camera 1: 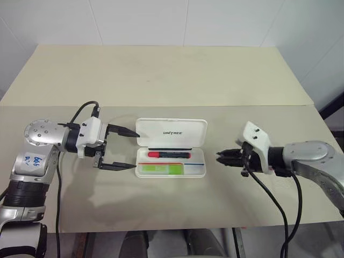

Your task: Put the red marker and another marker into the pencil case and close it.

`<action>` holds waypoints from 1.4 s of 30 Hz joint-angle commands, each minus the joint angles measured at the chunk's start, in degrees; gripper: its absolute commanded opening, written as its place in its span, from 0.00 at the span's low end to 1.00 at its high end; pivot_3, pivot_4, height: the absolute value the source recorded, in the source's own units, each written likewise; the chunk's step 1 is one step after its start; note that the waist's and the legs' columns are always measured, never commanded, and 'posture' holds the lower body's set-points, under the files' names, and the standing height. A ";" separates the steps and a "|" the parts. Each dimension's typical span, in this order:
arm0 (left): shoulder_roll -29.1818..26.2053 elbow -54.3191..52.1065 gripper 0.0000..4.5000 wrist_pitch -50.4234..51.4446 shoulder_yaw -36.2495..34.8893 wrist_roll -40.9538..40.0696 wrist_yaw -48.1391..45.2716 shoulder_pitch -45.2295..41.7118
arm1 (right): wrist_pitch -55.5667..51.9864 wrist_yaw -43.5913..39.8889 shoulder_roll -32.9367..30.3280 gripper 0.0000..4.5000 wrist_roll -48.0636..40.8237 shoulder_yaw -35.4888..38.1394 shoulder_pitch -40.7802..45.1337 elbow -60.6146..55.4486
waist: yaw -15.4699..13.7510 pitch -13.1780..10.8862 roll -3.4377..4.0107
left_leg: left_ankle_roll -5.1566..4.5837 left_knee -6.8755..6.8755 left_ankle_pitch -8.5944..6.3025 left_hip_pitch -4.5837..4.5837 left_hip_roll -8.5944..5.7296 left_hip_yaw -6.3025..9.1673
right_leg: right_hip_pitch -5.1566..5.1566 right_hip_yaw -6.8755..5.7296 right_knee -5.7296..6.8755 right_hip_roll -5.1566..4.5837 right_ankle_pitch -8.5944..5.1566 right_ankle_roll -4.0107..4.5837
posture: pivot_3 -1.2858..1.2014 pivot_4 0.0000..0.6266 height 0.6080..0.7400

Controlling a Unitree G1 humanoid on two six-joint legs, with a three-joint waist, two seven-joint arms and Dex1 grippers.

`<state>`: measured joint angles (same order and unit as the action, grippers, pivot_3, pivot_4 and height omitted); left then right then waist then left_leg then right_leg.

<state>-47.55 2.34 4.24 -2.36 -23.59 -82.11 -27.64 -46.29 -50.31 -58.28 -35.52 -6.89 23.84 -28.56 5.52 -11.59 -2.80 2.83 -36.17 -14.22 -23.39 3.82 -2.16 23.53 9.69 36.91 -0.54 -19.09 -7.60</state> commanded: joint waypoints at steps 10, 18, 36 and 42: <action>-1.48 -3.74 1.00 0.26 -2.77 -1.23 1.16 3.02 | 8.83 -9.92 10.29 0.08 11.88 -14.23 10.46 4.96 | -0.57 0.00 0.00 | 0.01 -0.11 0.00 0.01 0.00 -0.01 | 0.04 0.00 0.16 -0.01 -0.01 0.02 | 0.52 0.24 1.00; -1.69 -5.93 1.00 1.27 -3.53 -1.54 2.53 4.36 | 13.74 -14.19 12.10 0.08 18.24 -17.47 11.17 10.28 | -0.73 0.00 0.00 | 0.01 -0.18 0.00 0.00 -0.01 -0.01 | 0.04 -0.02 0.20 -0.02 -0.01 0.03 | 0.52 0.24 1.00; -2.30 -6.10 1.00 1.43 -3.52 -1.26 3.26 3.67 | 17.08 -18.95 16.03 1.00 16.24 -9.15 14.40 14.22 | -0.58 0.00 0.00 | 0.02 -0.48 0.01 0.08 0.00 0.01 | 0.02 -0.01 0.59 0.03 -0.03 0.07 | 0.52 0.24 1.00; -2.69 -5.13 1.00 1.57 -4.04 -1.55 3.62 2.93 | 21.84 -20.30 18.81 1.00 8.56 -0.47 11.91 12.65 | -0.64 0.00 0.00 | 0.02 -0.51 0.01 0.07 0.00 0.04 | -0.01 -0.04 0.59 0.03 -0.03 0.06 | 0.52 0.24 1.00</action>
<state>-49.38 -2.17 6.11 -4.51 -24.22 -78.87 -23.82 -26.82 -70.58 -40.65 -23.76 -10.71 36.32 -13.49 4.88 -11.59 -2.80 2.85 -36.68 -14.21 -23.31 3.82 -2.12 23.51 9.64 37.49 -0.51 -19.12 -7.54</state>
